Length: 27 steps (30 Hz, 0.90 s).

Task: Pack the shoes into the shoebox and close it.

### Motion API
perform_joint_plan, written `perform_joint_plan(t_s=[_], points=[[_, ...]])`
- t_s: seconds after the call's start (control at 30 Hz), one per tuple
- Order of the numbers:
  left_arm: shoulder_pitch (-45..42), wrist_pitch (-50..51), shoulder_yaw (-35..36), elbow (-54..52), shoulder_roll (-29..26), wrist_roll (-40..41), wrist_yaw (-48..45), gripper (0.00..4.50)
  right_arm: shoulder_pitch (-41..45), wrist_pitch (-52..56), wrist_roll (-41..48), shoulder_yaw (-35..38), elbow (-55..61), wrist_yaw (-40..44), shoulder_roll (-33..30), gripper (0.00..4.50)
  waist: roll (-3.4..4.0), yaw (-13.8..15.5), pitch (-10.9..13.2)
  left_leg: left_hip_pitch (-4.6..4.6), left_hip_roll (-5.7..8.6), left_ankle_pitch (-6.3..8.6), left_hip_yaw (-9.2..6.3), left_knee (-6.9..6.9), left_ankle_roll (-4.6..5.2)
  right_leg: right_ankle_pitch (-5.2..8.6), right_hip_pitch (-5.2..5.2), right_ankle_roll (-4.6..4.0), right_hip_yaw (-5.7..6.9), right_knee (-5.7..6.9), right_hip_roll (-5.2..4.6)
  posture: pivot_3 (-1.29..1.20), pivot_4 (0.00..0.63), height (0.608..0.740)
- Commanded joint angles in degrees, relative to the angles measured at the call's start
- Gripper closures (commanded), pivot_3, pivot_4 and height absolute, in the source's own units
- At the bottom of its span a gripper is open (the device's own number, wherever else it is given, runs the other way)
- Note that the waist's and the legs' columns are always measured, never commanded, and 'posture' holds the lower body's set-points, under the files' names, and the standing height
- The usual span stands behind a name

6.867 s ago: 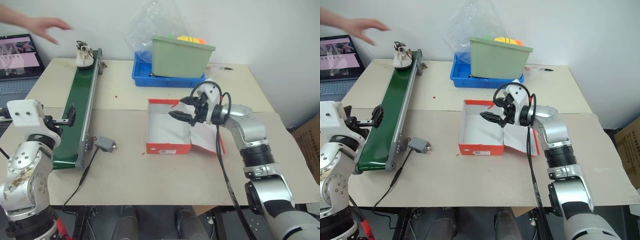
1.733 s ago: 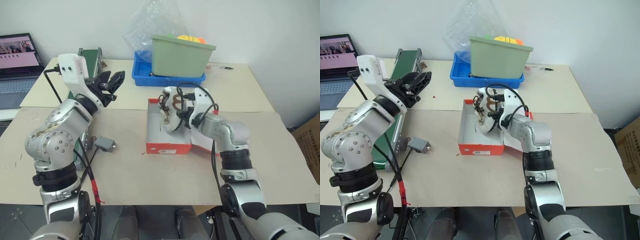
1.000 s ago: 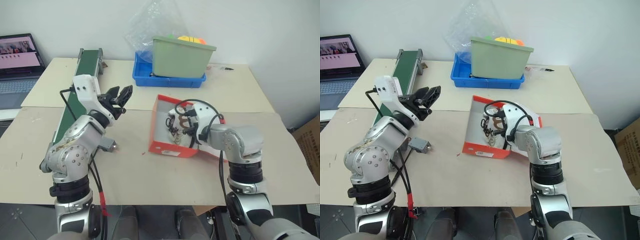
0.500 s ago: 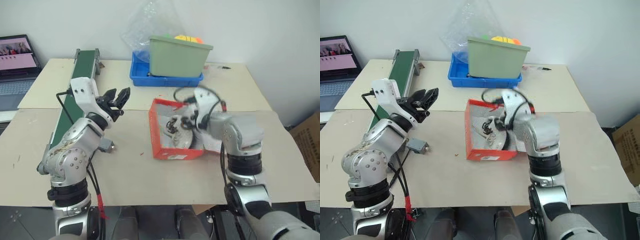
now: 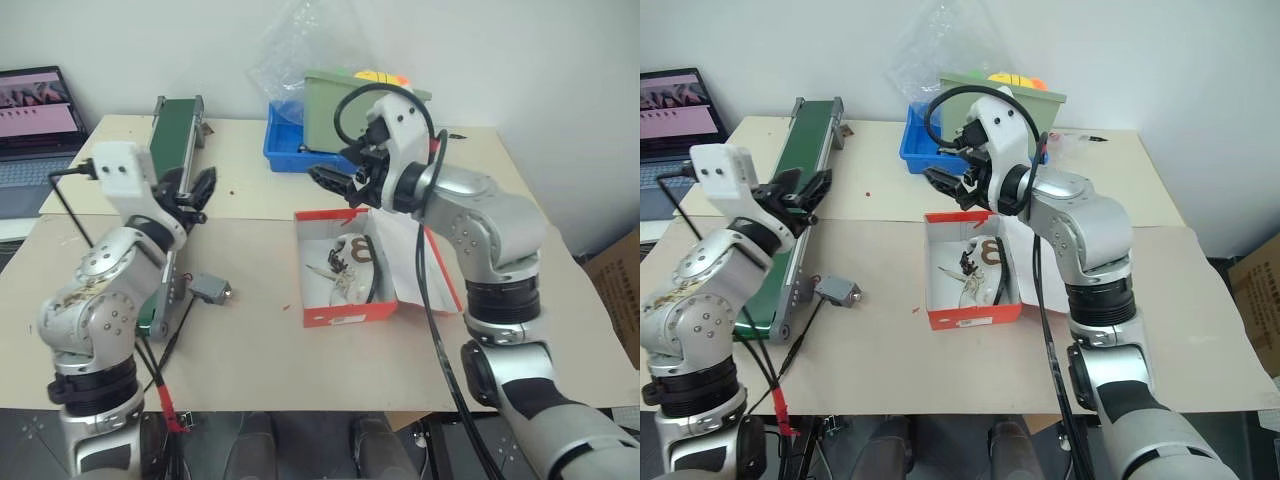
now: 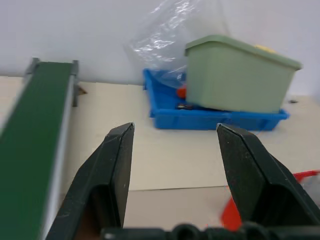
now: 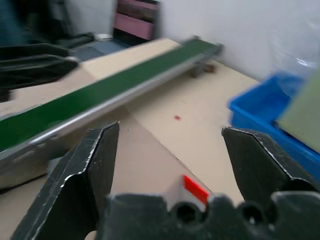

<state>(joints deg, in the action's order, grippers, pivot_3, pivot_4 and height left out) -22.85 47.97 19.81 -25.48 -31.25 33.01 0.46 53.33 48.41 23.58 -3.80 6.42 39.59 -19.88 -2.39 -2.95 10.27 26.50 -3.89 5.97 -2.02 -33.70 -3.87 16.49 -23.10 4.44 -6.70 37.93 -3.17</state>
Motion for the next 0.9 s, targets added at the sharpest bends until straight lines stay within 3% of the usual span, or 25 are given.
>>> perform_joint_plan(t_s=[0.03,0.2,0.3,0.5,0.53,0.67,0.9], points=[[4.0,-1.1,4.0,-4.7,-1.1,-4.2,2.2,1.71,-0.3,-7.3,1.1,-0.2,-3.4,7.9,-1.8,0.64,0.0,-0.1,0.0,0.0,0.0,0.0,0.01,-0.01,0.0,0.0,0.0,0.0,0.0,0.02,0.0,0.0,0.15,0.74],[10.9,-2.9,7.3,-7.7,-2.6,-6.7,-0.1,1.71,0.6,-14.8,-1.0,-1.5,-10.5,12.1,-1.1,0.64,0.0,-0.1,0.0,-0.02,-0.01,0.0,0.0,-0.04,0.0,-0.01,-0.02,-0.02,0.0,0.07,0.0,0.0,0.15,0.74],[12.8,-2.9,10.6,-8.7,-2.1,-6.9,0.1,1.71,1.2,-17.9,-0.7,-1.6,-14.7,14.0,0.6,0.02,0.0,0.0,0.0,-0.02,-0.02,0.0,0.01,-0.03,-0.01,-0.01,-0.03,-0.03,0.01,0.06,0.0,0.0,0.15,0.74],[16.8,-3.1,15.7,-12.5,0.4,-6.3,0.7,1.71,1.5,-22.1,-2.0,-3.7,-18.6,17.5,2.3,0.02,0.0,0.3,0.0,-0.02,-0.02,0.0,0.02,-0.03,-0.01,-0.01,-0.03,-0.03,0.01,0.05,-0.01,0.0,0.15,0.74],[17.1,-3.2,16.4,-13.0,1.0,-5.8,0.6,1.18,1.6,-22.2,-2.0,-3.9,-18.8,17.9,2.5,0.0,0.0,0.3,0.0,-0.02,-0.02,0.0,0.02,-0.03,-0.01,-0.01,-0.03,-0.03,0.01,0.06,-0.01,0.0,0.15,0.74],[19.6,-3.6,18.1,-14.3,2.7,-6.3,0.4,0.03,1.8,-23.6,-2.7,-3.8,-20.5,17.9,3.4,0.0,0.0,0.4,0.0,-0.02,-0.02,0.0,0.02,-0.05,-0.01,-0.01,-0.01,-0.03,0.01,0.06,-0.01,0.0,0.15,0.74],[20.3,-4.2,18.2,-12.4,3.3,-7.1,0.1,0.03,1.8,-25.9,-4.4,-3.9,-22.2,17.0,4.3,0.0,0.0,0.4,0.0,-0.02,-0.02,0.0,0.02,-0.04,-0.02,-0.01,-0.02,-0.04,0.02,0.06,-0.01,0.0,0.15,0.74]])
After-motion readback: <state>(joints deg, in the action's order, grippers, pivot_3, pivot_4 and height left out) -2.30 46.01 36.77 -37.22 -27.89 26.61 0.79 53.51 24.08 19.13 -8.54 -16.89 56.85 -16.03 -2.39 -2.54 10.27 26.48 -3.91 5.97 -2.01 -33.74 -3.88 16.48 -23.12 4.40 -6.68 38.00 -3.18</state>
